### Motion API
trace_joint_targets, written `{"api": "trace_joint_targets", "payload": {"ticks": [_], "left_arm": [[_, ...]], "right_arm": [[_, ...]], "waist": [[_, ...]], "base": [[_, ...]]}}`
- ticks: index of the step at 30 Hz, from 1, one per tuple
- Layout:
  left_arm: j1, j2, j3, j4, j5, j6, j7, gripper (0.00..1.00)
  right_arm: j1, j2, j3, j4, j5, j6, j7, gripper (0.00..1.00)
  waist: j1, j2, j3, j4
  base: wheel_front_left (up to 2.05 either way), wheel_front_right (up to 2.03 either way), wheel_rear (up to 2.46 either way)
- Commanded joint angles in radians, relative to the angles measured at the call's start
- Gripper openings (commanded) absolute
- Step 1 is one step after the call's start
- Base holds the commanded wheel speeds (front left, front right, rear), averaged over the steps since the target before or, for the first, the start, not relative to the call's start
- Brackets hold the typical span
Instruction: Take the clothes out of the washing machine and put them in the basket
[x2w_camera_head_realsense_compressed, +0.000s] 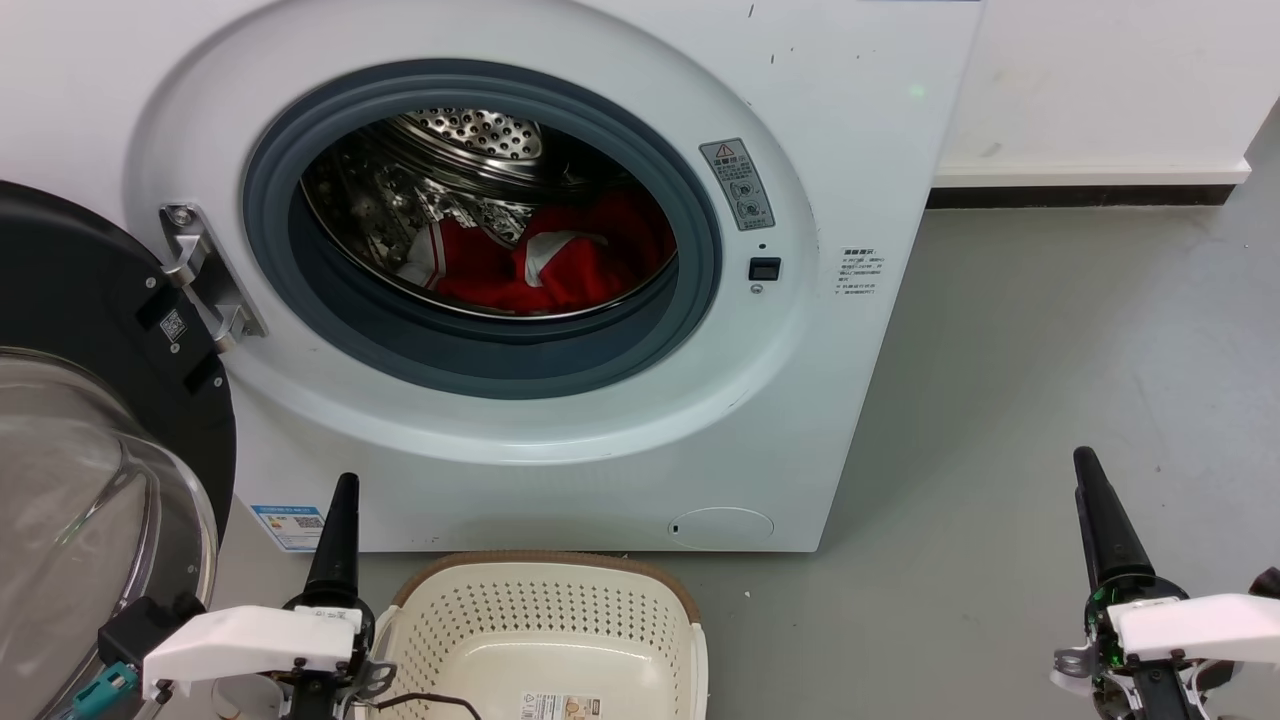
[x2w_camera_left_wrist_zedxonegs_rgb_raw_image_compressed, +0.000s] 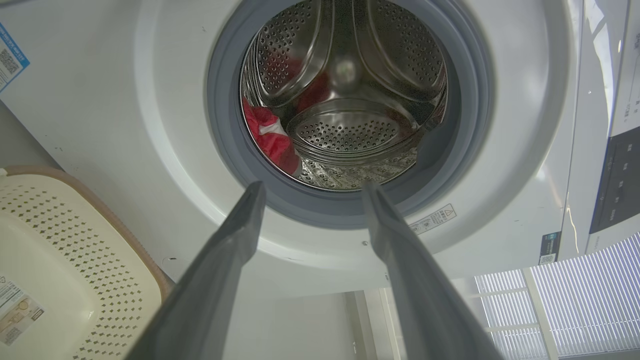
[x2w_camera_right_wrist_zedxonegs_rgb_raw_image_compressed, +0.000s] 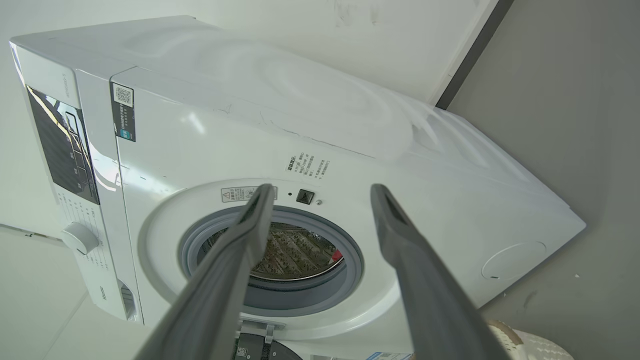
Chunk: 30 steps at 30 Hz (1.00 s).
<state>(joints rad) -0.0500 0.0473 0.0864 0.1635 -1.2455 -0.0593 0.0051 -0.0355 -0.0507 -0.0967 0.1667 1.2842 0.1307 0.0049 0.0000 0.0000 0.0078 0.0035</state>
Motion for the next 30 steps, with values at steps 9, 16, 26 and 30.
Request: {"api": "trace_joint_targets", "payload": {"ticks": [9, 16, 26, 30], "left_arm": [[0.004, 0.002, -0.031, -0.056, 0.186, 0.049, -0.042, 1.0], [0.013, 0.002, -0.052, -0.075, 0.304, 0.076, -0.067, 1.0], [0.025, 0.003, -0.072, -0.093, 0.45, 0.115, -0.101, 1.0], [0.03, 0.003, -0.081, -0.099, 0.507, 0.126, -0.112, 1.0]], "right_arm": [[0.008, -0.001, 0.022, -0.081, -0.229, 0.0, -0.042, 1.0], [0.024, -0.001, 0.039, -0.116, -0.362, 0.0, -0.067, 1.0], [0.045, -0.001, 0.062, -0.157, -0.535, 0.0, -0.1, 1.0], [0.05, 0.0, 0.066, -0.166, -0.596, 0.0, -0.113, 1.0]], "waist": [[0.0, 0.0, 0.0, 0.002], [0.0, 0.0, 0.001, 0.002], [0.0, 0.0, 0.003, 0.002], [0.0, 0.0, 0.004, 0.003]], "base": [[0.0, 0.0, 0.0], [0.0, 0.0, 0.0], [0.0, 0.0, 0.0], [0.0, 0.0, 0.0]]}}
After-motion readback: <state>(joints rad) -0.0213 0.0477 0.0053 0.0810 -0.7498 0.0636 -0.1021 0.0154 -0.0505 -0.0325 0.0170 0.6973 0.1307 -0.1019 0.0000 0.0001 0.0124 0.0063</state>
